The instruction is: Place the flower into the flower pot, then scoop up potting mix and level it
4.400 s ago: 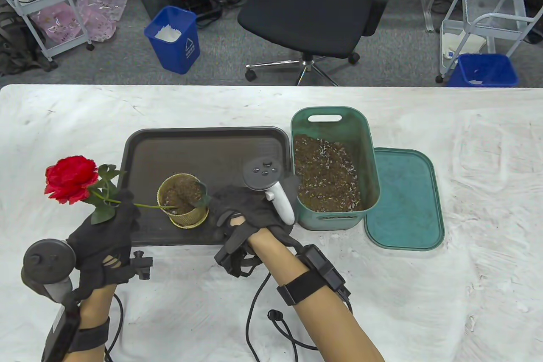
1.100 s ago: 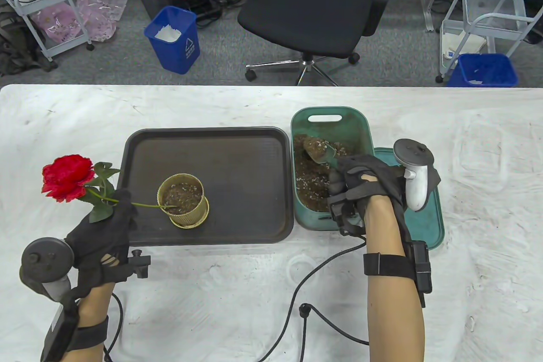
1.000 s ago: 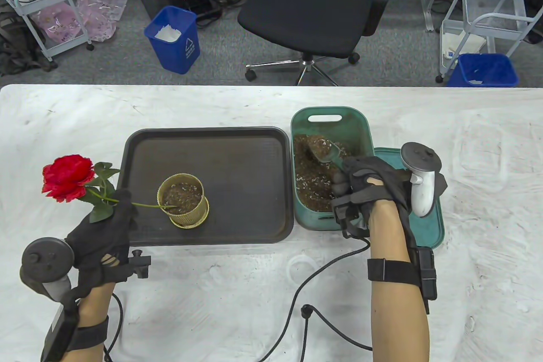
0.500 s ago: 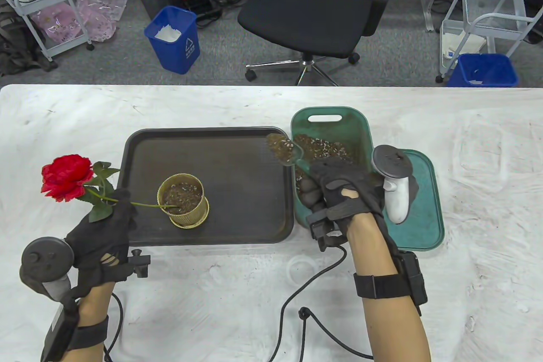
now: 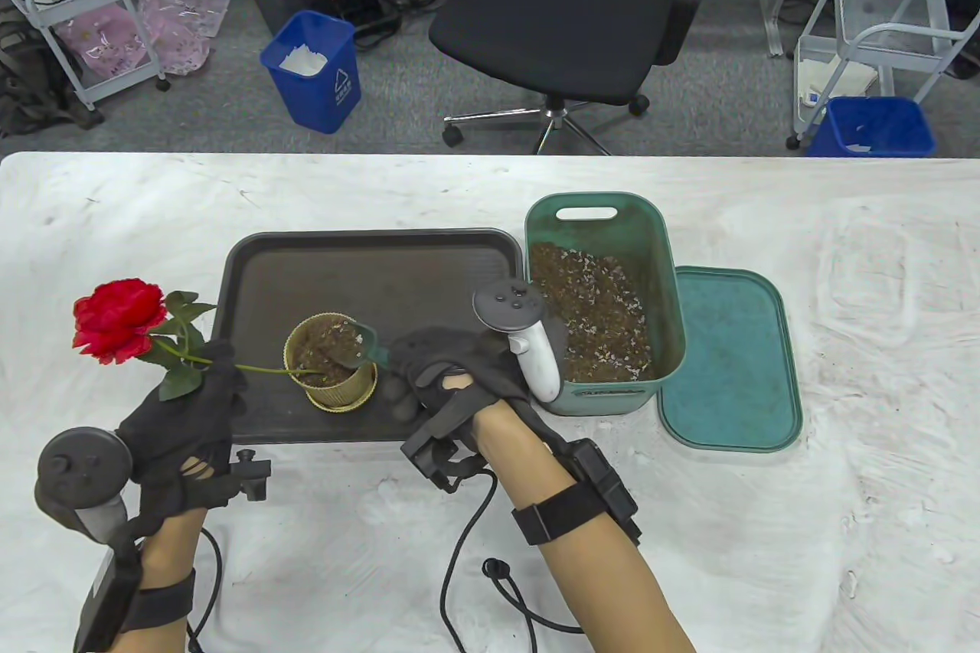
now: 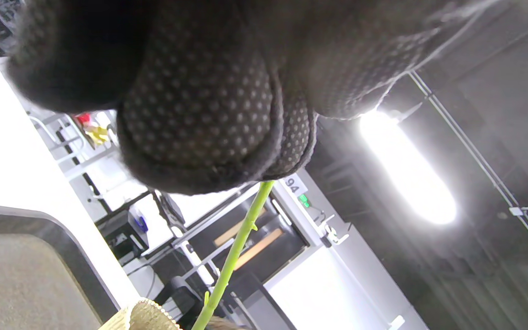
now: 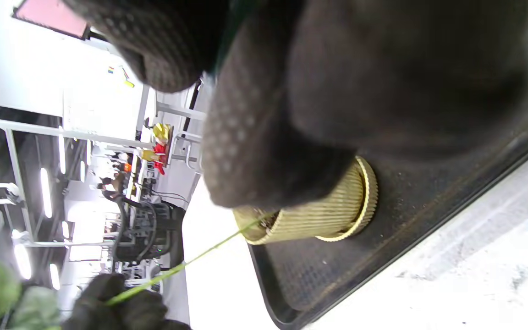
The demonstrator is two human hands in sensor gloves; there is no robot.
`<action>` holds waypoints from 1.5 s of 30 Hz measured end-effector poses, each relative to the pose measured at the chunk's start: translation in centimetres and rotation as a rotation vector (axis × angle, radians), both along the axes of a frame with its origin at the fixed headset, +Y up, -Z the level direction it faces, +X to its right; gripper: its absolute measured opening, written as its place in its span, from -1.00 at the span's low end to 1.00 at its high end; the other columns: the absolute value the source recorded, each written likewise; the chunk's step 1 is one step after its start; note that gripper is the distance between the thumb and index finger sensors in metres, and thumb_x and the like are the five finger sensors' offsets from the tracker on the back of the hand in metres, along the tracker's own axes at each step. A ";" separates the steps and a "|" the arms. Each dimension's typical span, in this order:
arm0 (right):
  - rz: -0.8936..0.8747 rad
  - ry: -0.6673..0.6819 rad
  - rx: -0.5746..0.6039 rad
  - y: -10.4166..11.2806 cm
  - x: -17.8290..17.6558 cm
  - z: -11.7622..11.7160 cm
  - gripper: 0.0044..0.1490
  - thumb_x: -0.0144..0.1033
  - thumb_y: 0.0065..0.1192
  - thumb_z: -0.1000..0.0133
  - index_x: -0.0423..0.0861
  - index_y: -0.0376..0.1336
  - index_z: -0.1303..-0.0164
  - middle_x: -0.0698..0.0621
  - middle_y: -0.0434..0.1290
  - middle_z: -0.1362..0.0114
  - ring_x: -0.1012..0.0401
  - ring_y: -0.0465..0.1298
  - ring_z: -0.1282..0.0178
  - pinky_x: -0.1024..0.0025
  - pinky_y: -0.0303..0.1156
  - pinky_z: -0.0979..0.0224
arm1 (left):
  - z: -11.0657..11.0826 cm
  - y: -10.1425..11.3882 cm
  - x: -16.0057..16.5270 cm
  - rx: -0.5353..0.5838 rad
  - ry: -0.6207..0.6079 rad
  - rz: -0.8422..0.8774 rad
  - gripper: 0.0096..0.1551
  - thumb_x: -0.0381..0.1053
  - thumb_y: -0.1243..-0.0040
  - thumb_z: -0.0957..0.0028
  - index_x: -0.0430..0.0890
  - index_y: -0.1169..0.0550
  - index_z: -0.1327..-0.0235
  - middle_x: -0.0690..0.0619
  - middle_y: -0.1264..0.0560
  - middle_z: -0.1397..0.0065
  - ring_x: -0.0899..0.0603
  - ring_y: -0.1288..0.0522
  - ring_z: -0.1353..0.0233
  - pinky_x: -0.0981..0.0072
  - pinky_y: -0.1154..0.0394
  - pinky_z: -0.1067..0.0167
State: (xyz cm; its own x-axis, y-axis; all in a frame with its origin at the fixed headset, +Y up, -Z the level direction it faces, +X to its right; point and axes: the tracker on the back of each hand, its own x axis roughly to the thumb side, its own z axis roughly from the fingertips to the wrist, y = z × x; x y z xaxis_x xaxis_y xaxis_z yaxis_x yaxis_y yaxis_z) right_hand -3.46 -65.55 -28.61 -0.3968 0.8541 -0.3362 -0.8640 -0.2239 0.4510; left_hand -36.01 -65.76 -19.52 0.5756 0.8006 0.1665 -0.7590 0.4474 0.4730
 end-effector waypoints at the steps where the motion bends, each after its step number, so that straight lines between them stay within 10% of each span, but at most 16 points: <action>1: 0.028 0.006 0.006 -0.1 -0.5 0.0 -0.30 -0.22 0.24 0.01 -0.35 0.30 -0.23 -0.18 0.66 0.07 0.09 0.76 0.49 0.33 0.74 0.54 | 0.0 0.0 0.0 0.001 -0.001 -0.002 -0.56 0.15 -0.40 0.08 -0.03 -0.74 0.03 0.10 -0.79 0.15 0.01 -0.83 0.42 0.25 -0.75 0.34; 28: 0.809 0.167 0.768 5.2 -6.0 4.0 -0.32 -0.22 0.40 0.08 -0.26 0.36 -0.21 -0.14 0.69 0.08 0.06 0.74 0.47 0.26 0.71 0.50 | 0.0 -0.1 0.1 0.006 -0.006 -0.016 -0.56 0.15 -0.40 0.08 -0.03 -0.74 0.03 0.09 -0.79 0.15 0.01 -0.83 0.42 0.25 -0.75 0.34; 45: 0.782 -0.347 0.660 12.9 10.6 1.3 -0.32 -0.22 0.38 0.07 -0.26 0.36 -0.21 -0.15 0.68 0.08 0.06 0.74 0.47 0.24 0.70 0.49 | 0.0 0.0 0.2 0.008 -0.009 -0.022 -0.56 0.15 -0.41 0.08 -0.03 -0.74 0.03 0.09 -0.79 0.15 0.01 -0.83 0.43 0.25 -0.75 0.34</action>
State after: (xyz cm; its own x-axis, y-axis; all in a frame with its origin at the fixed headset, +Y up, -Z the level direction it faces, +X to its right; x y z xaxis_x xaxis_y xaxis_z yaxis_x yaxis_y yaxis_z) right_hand 7.13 -52.70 -27.34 -0.8828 0.4588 -0.1012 -0.4333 -0.8782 -0.2024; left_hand -35.78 -65.78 -19.47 0.5915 0.7863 0.1783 -0.7532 0.4601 0.4701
